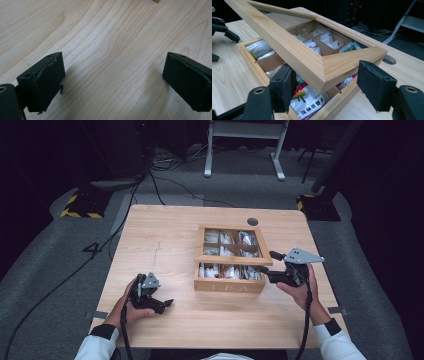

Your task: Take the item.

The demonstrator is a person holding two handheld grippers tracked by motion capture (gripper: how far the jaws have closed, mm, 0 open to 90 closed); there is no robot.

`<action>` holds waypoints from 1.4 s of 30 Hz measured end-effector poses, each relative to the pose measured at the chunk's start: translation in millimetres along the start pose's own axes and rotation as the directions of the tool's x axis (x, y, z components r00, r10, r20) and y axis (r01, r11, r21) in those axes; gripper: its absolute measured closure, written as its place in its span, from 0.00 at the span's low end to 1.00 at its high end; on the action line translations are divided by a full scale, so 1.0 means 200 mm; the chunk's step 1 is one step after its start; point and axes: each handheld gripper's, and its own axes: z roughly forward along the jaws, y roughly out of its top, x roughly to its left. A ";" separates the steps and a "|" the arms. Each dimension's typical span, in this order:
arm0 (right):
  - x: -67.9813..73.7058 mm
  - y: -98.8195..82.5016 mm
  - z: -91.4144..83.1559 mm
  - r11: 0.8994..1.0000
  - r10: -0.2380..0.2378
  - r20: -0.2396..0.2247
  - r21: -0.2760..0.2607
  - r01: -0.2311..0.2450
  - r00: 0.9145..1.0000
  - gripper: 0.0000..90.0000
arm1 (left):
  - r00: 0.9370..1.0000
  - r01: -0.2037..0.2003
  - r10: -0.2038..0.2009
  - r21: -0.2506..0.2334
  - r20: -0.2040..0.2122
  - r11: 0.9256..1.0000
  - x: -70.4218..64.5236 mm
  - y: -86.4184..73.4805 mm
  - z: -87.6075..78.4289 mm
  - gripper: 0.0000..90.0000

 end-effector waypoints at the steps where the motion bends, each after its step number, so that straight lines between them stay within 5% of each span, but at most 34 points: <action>1: 0.00 0.00 0.00 1.000 0.001 0.001 -0.005 -0.001 1.000 0.36 | 1.000 0.001 -0.001 0.004 0.001 1.000 0.00 0.00 0.00 0.06; 4: 0.00 0.00 0.00 1.000 -0.002 0.002 -0.005 0.002 1.000 0.36 | 1.000 0.006 -0.006 0.019 -0.007 1.000 0.00 0.02 -0.01 0.09; 7: 0.00 0.00 0.00 1.000 0.002 0.001 -0.006 -0.002 1.000 0.36 | 1.000 -0.005 0.005 -0.002 -0.028 1.000 0.01 0.04 -0.03 0.28; 9: -0.01 0.01 0.00 1.000 0.001 0.002 -0.009 -0.001 1.000 0.37 | 0.999 -0.012 0.012 -0.012 -0.031 1.000 0.02 0.09 -0.03 0.17; 11: -0.01 0.02 0.00 1.000 0.008 0.007 -0.019 -0.007 1.000 0.37 | 0.999 -0.028 0.027 -0.059 -0.022 0.998 0.02 0.14 -0.06 0.25; 14: -0.01 0.04 -0.01 1.000 0.003 0.009 -0.024 -0.002 1.000 0.38 | 0.998 -0.053 0.048 -0.116 -0.045 0.992 0.01 0.25 -0.09 0.22; 22: -0.02 0.07 -0.01 0.999 -0.005 0.016 -0.035 0.005 1.000 0.39 | 0.990 -0.132 0.113 -0.250 -0.088 0.959 -0.02 0.55 -0.13 0.23; 26: -0.03 0.10 -0.01 0.999 -0.003 0.018 -0.048 0.004 1.000 0.39 | 0.983 -0.170 0.146 -0.258 -0.107 0.951 -0.03 0.67 -0.09 0.24; 35: -0.06 0.13 0.00 0.999 0.004 0.021 -0.055 -0.002 1.000 0.39 | 0.973 -0.217 0.175 -0.336 -0.152 0.917 -0.06 0.81 -0.05 0.31; 38: -0.07 0.14 0.00 0.999 0.008 0.021 -0.054 -0.007 1.000 0.39 | 0.975 -0.213 0.171 -0.362 -0.143 0.908 -0.05 0.85 -0.06 0.34; 42: -0.08 0.16 0.01 0.998 0.025 0.022 -0.065 -0.023 0.999 0.41 | 0.969 -0.240 0.196 -0.364 -0.154 0.900 -0.05 0.88 -0.06 0.36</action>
